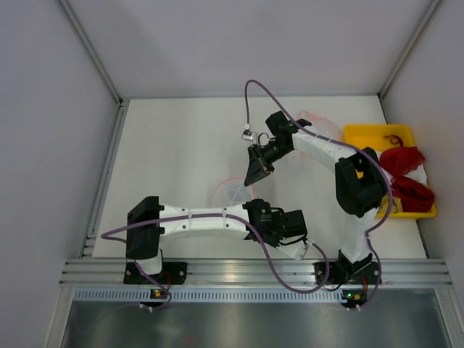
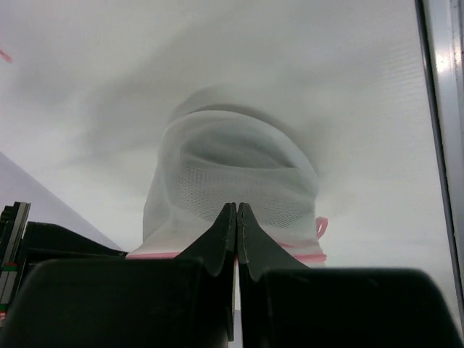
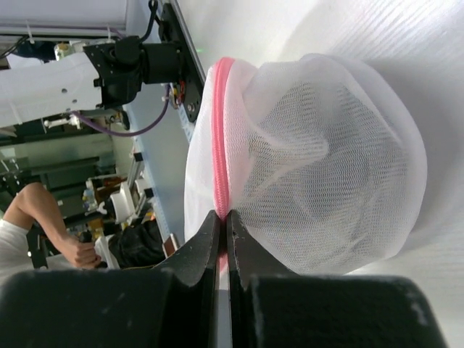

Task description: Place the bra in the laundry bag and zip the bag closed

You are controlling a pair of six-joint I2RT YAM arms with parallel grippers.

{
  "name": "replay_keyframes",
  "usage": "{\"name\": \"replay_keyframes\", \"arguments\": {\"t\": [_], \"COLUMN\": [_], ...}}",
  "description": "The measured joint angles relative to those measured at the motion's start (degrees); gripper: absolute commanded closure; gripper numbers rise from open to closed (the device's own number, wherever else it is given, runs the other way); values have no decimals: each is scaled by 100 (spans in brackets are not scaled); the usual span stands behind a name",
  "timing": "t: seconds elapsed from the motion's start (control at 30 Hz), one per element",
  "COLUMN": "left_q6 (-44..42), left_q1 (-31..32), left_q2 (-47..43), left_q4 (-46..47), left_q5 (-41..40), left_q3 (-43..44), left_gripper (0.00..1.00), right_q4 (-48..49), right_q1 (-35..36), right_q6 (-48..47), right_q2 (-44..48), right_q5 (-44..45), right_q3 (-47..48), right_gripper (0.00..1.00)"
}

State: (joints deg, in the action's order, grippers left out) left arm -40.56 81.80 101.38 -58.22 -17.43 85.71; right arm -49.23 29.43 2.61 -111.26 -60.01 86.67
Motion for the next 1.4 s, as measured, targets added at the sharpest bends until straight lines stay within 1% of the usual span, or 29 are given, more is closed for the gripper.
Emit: {"name": "replay_keyframes", "arguments": {"t": [0.13,0.17,0.23,0.27,0.33,0.37,0.43,0.67,0.8,0.9,0.93,1.0,1.03,1.1,1.13,1.2,1.23,1.27,1.4], "left_q6": [24,37,50,68,127,144,151,146,138,116,101,70,48,20,13,4,-2,-7,-7], "left_q1": [50,46,44,42,37,22,-26,-254,-330,-439,-490,-590,-632,-699,-719,-723,-721,-717,-713], "left_q2": [-24,-28,-28,-28,-28,-22,13,149,205,308,345,420,442,468,476,476,476,476,476], "left_q4": [-4,-4,-4,-4,-2,-2,-4,0,-2,-2,0,2,13,9,9,7,7,7,7], "left_q5": [59,39,-4,-20,4,7,7,-4,7,9,11,11,9,7,4,9,11,13,96], "left_q3": [-15,-15,-15,-15,-11,-2,61,321,415,509,546,627,647,680,688,691,691,691,691], "left_gripper": [100,100,100,100,100,100,100,100,100,100,100,100,100,100,100,100,100,100,100], "right_q4": [9,7,11,2,42,26,31,-284,-511,-649,-662,-702,-708,-706,-699,-693,-697,-695,-697], "right_q1": [-20,-20,-20,-20,-35,-48,-81,-420,-527,-505,-485,-433,-398,-321,-291,-249,-236,-232,-234], "right_q6": [66,76,127,149,151,129,70,-306,-476,-562,-564,-562,-555,-527,-518,-511,-509,-520,-505], "right_q2": [-111,-140,-186,-190,-199,-199,-197,-157,39,271,330,420,428,428,428,428,428,428,415], "right_q5": [20,13,-2,7,52,85,188,490,466,310,267,173,138,70,35,-31,-55,-72,-90], "right_q3": [232,260,271,269,278,297,315,313,164,-151,-245,-450,-509,-579,-595,-597,-597,-597,-577], "right_gripper": [100,98,81,65,49,38,33,31,34,42,48,55,61,68,75,85,95,99,100]}}
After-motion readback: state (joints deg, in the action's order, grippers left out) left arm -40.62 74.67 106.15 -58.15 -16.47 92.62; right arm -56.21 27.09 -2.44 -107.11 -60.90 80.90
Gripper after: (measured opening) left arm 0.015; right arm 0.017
